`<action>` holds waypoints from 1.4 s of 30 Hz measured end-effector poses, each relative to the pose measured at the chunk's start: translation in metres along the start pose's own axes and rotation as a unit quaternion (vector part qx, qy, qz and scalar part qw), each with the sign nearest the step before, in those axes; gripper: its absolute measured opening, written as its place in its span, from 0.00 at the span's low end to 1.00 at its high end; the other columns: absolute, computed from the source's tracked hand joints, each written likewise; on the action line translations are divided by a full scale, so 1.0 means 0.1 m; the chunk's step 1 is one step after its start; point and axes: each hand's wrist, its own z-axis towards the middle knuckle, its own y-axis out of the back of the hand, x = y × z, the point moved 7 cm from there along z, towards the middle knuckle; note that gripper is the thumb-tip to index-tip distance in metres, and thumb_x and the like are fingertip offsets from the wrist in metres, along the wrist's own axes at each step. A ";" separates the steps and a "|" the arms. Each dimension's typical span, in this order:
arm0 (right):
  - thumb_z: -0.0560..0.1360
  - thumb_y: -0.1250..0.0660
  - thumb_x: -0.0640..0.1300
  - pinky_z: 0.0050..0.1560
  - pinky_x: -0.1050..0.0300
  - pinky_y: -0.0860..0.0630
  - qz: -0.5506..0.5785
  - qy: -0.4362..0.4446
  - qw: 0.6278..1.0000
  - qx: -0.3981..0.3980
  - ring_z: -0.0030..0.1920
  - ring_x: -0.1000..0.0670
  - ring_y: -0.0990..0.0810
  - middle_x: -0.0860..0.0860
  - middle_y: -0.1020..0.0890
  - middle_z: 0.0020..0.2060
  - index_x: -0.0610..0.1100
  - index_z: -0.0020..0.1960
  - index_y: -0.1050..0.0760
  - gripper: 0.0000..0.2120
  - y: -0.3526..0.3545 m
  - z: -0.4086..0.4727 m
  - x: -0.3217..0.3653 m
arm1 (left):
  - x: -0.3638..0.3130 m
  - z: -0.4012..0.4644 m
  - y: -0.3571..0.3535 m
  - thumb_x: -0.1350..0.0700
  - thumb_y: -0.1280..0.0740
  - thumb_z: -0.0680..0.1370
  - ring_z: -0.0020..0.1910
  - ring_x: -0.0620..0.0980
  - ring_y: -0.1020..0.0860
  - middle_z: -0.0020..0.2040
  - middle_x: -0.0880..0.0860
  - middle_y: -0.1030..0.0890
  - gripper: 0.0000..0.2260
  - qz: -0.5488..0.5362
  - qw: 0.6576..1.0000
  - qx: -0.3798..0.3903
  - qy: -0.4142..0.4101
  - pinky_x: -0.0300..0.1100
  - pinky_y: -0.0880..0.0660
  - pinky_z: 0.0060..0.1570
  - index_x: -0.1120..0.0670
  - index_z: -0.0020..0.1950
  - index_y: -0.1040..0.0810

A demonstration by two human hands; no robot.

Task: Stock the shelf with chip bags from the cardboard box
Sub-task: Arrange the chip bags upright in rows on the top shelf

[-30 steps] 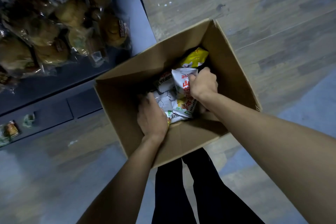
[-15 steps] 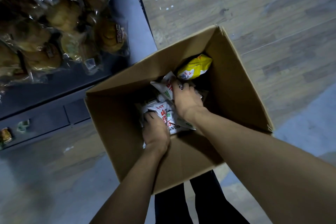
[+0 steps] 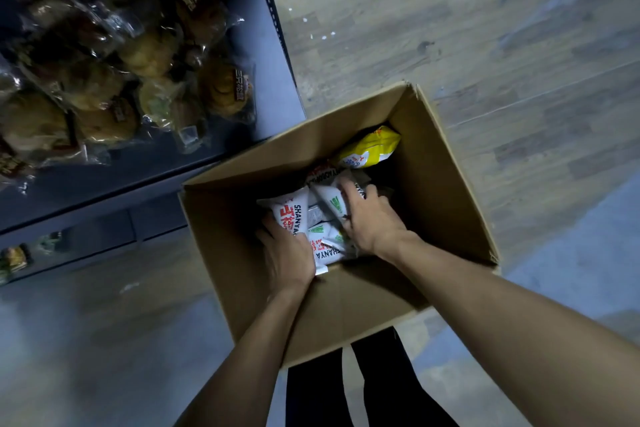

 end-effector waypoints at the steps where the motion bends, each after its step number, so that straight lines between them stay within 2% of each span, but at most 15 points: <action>1: 0.77 0.35 0.44 0.62 0.43 0.30 -0.004 0.009 1.000 0.001 0.66 0.34 0.33 0.40 0.38 0.67 0.53 0.77 0.51 0.35 -0.06 0.04 0.00 | 0.00 0.04 -0.03 0.63 0.38 0.76 0.60 0.67 0.29 0.63 0.66 0.32 0.25 0.012 1.000 -0.009 -0.013 0.55 0.31 0.58 0.63 0.72 0.41; 4: 0.77 0.34 0.46 0.65 0.39 0.31 -0.022 -0.025 0.999 0.039 0.74 0.37 0.45 0.45 0.51 0.76 0.54 0.79 0.59 0.41 -0.31 0.13 -0.05 | 0.05 0.17 -0.15 0.64 0.37 0.76 0.64 0.67 0.33 0.66 0.68 0.33 0.30 0.077 0.996 -0.026 -0.031 0.57 0.37 0.66 0.63 0.76 0.44; 7: 0.79 0.39 0.55 0.64 0.37 0.33 -0.055 -0.063 0.995 0.045 0.75 0.37 0.48 0.46 0.59 0.78 0.56 0.78 0.67 0.41 -0.46 0.15 -0.03 | 0.02 0.28 -0.16 0.66 0.39 0.77 0.70 0.67 0.37 0.72 0.69 0.37 0.28 0.053 0.995 -0.076 -0.027 0.55 0.41 0.71 0.64 0.76 0.44; 9: 0.79 0.40 0.58 0.64 0.37 0.33 -0.085 -0.069 0.993 0.036 0.74 0.37 0.48 0.44 0.60 0.78 0.56 0.77 0.69 0.42 -0.50 0.18 -0.01 | -0.05 0.29 -0.19 0.67 0.40 0.78 0.71 0.65 0.36 0.72 0.67 0.37 0.27 0.040 0.994 -0.089 -0.056 0.52 0.40 0.70 0.63 0.76 0.43; 12: 0.79 0.40 0.58 0.63 0.39 0.32 -0.118 -0.067 0.991 0.025 0.74 0.37 0.49 0.42 0.58 0.77 0.55 0.77 0.70 0.43 -0.52 0.21 -0.03 | -0.03 0.30 -0.33 0.61 0.38 0.76 0.69 0.65 0.36 0.72 0.67 0.37 0.31 0.069 0.994 -0.041 -0.073 0.53 0.39 0.68 0.64 0.77 0.45; 15: 0.78 0.40 0.58 0.63 0.42 0.34 -0.133 -0.059 0.989 0.021 0.74 0.37 0.49 0.41 0.57 0.77 0.55 0.77 0.70 0.44 -0.53 0.23 -0.04 | 0.12 0.38 -0.45 0.50 0.34 0.75 0.75 0.66 0.45 0.77 0.66 0.48 0.41 0.105 0.993 0.009 -0.052 0.58 0.43 0.72 0.63 0.78 0.55; 17: 0.78 0.40 0.59 0.63 0.42 0.34 -0.134 -0.054 0.989 0.020 0.74 0.37 0.49 0.41 0.56 0.77 0.55 0.77 0.71 0.44 -0.54 0.26 -0.04 | 0.18 0.43 -0.50 0.46 0.33 0.74 0.76 0.64 0.50 0.78 0.64 0.54 0.46 0.120 0.991 0.022 -0.055 0.58 0.45 0.73 0.61 0.78 0.59; 20: 0.78 0.41 0.60 0.64 0.42 0.35 -0.136 -0.050 0.989 0.017 0.74 0.37 0.49 0.40 0.56 0.77 0.54 0.77 0.71 0.44 -0.55 0.29 -0.01 | 0.21 0.49 -0.52 0.44 0.33 0.75 0.76 0.63 0.50 0.78 0.63 0.55 0.46 0.118 0.992 0.022 -0.035 0.57 0.45 0.73 0.60 0.78 0.61; 22: 0.79 0.42 0.60 0.65 0.43 0.36 -0.145 -0.050 0.988 0.017 0.75 0.37 0.50 0.40 0.55 0.76 0.54 0.77 0.71 0.42 -0.55 0.31 -0.01 | 0.21 0.52 -0.52 0.44 0.34 0.76 0.76 0.64 0.50 0.78 0.64 0.54 0.44 0.123 0.992 0.007 -0.032 0.59 0.45 0.73 0.59 0.79 0.59; 24: 0.80 0.42 0.55 0.64 0.43 0.34 -0.153 -0.044 0.987 0.010 0.74 0.36 0.47 0.40 0.51 0.76 0.52 0.78 0.68 0.40 -0.50 0.30 0.01 | 0.18 0.53 -0.48 0.44 0.35 0.76 0.75 0.65 0.44 0.78 0.63 0.48 0.41 0.131 0.991 0.001 -0.025 0.59 0.39 0.70 0.58 0.79 0.56; 27: 0.81 0.44 0.43 0.59 0.45 0.29 -0.146 -0.022 0.989 -0.029 0.68 0.37 0.36 0.39 0.39 0.71 0.48 0.79 0.56 0.31 -0.34 0.24 0.07 | 0.09 0.54 -0.34 0.43 0.33 0.74 0.69 0.62 0.31 0.74 0.59 0.35 0.37 0.161 0.987 0.024 0.009 0.54 0.29 0.62 0.55 0.77 0.45; 30: 0.81 0.46 0.39 0.54 0.47 0.25 -0.136 -0.018 0.990 -0.033 0.65 0.37 0.31 0.39 0.35 0.68 0.45 0.78 0.49 0.27 -0.18 0.07 0.12 | -0.10 0.48 -0.07 0.41 0.30 0.71 0.66 0.60 0.27 0.69 0.57 0.28 0.34 0.191 0.981 0.045 0.010 0.51 0.28 0.60 0.54 0.72 0.36; 33: 0.81 0.45 0.40 0.53 0.48 0.25 -0.118 -0.021 0.992 -0.046 0.64 0.38 0.29 0.39 0.33 0.66 0.45 0.76 0.46 0.25 0.03 -0.17 0.21 | -0.29 0.26 0.22 0.40 0.31 0.72 0.62 0.60 0.25 0.64 0.58 0.24 0.32 0.184 0.981 0.059 0.024 0.49 0.27 0.56 0.54 0.70 0.35; 38: 0.78 0.36 0.48 0.47 0.51 0.27 -0.110 0.000 0.990 -0.087 0.59 0.41 0.24 0.43 0.31 0.63 0.46 0.74 0.44 0.29 0.47 -0.70 0.42 | -0.54 -0.33 0.76 0.41 0.32 0.71 0.58 0.61 0.22 0.59 0.58 0.21 0.29 0.109 0.993 0.038 0.000 0.49 0.27 0.51 0.55 0.65 0.35; 42: 0.78 0.38 0.49 0.41 0.52 0.32 -0.131 0.017 0.982 -0.132 0.57 0.41 0.23 0.41 0.30 0.65 0.48 0.74 0.44 0.27 0.93 -1.09 0.56 | -0.72 -0.74 1.23 0.41 0.34 0.74 0.54 0.63 0.22 0.57 0.58 0.21 0.26 0.083 0.995 -0.010 -0.052 0.51 0.27 0.47 0.55 0.63 0.36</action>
